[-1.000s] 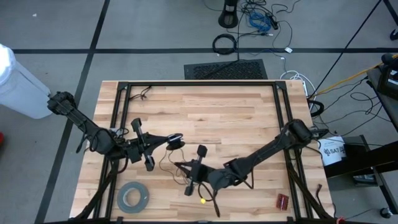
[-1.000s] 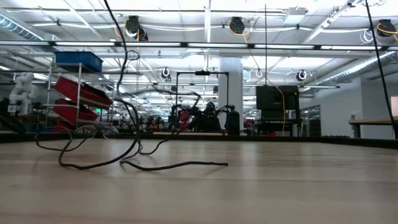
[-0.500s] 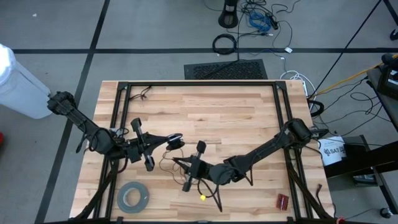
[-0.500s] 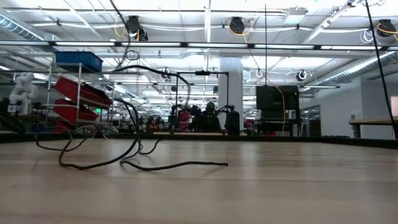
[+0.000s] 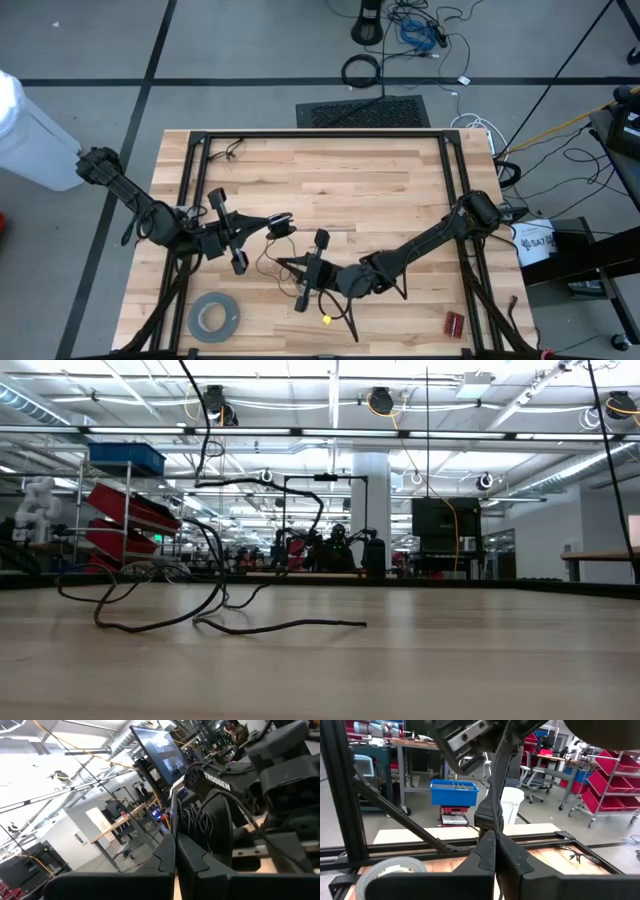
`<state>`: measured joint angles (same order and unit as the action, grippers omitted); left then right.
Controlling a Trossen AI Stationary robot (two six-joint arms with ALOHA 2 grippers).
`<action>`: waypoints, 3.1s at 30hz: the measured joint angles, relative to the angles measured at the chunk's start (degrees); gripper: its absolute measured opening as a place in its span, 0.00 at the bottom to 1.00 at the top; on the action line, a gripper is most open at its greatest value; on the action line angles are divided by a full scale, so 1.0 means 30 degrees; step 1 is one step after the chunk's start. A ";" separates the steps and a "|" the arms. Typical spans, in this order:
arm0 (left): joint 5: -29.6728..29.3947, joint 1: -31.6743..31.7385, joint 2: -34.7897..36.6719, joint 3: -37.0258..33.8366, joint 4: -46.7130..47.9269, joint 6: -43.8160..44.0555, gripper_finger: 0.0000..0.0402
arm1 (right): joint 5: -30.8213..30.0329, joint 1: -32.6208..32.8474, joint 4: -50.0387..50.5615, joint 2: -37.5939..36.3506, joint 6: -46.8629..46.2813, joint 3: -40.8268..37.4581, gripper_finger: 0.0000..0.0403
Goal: Coil cords
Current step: Uncoil the black wire from the spool
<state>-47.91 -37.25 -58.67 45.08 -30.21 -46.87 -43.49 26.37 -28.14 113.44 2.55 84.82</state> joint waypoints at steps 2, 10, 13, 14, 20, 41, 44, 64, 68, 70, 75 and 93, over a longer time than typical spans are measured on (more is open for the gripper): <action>0.0027 0.0000 0.0000 0.0000 -0.0181 0.0007 0.00 | 0.0495 -0.0251 -0.0258 0.0093 -0.0113 0.0000 0.00; 0.0058 0.0019 0.0000 0.0000 -0.0341 0.0021 0.00 | 0.1068 -0.0992 0.0386 0.0564 -0.0208 0.0000 0.00; 0.0625 -0.0072 -0.0002 0.0000 -0.0391 0.0172 0.00 | 0.0972 -0.1255 0.2667 0.0564 -0.1230 0.0007 0.00; 0.0767 -0.0163 -0.0007 0.0000 -0.0395 0.0296 0.00 | 0.0863 -0.1319 0.3533 0.0564 -0.1527 0.0007 0.00; 0.0901 -0.0702 0.0105 0.0000 -0.0652 0.0321 0.00 | -0.0096 -0.1522 0.9524 0.0549 -0.4602 0.0006 0.00; -0.0201 -0.1256 0.0845 0.0000 0.3085 0.0619 0.00 | -0.2274 0.0662 1.7645 -0.3141 -0.8160 0.0007 0.16; 0.0899 -0.1256 0.0635 0.0000 0.4232 0.1095 0.00 | -0.2968 0.0781 1.6346 -0.3928 -0.5016 0.0004 0.21; 0.4376 -0.0823 -0.0184 0.0000 0.4486 0.0998 0.00 | 0.2550 0.0135 1.0408 -0.6057 0.5794 0.0000 0.35; 0.4376 -0.0278 -0.0584 0.0000 0.4959 0.1005 0.00 | 0.2529 0.0263 0.9030 -0.5935 0.6580 0.0000 0.35; 0.4376 -0.0055 -0.0777 -0.0029 0.5033 0.1013 0.00 | 0.2542 0.0281 0.8970 -0.5958 0.6523 0.0000 0.35; 0.4376 0.0199 -0.0999 -0.0022 0.4945 0.1152 0.00 | 0.3615 0.0300 0.8962 -0.5913 0.6467 0.0000 0.35; 0.4631 0.0427 -0.1020 -0.0022 0.4902 0.1523 0.00 | 0.3499 -0.0253 1.0215 -0.5622 0.6466 0.0000 0.25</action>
<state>-34.02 -35.97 -61.73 45.01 -15.51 -42.30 -32.99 25.61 2.50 96.57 21.95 84.82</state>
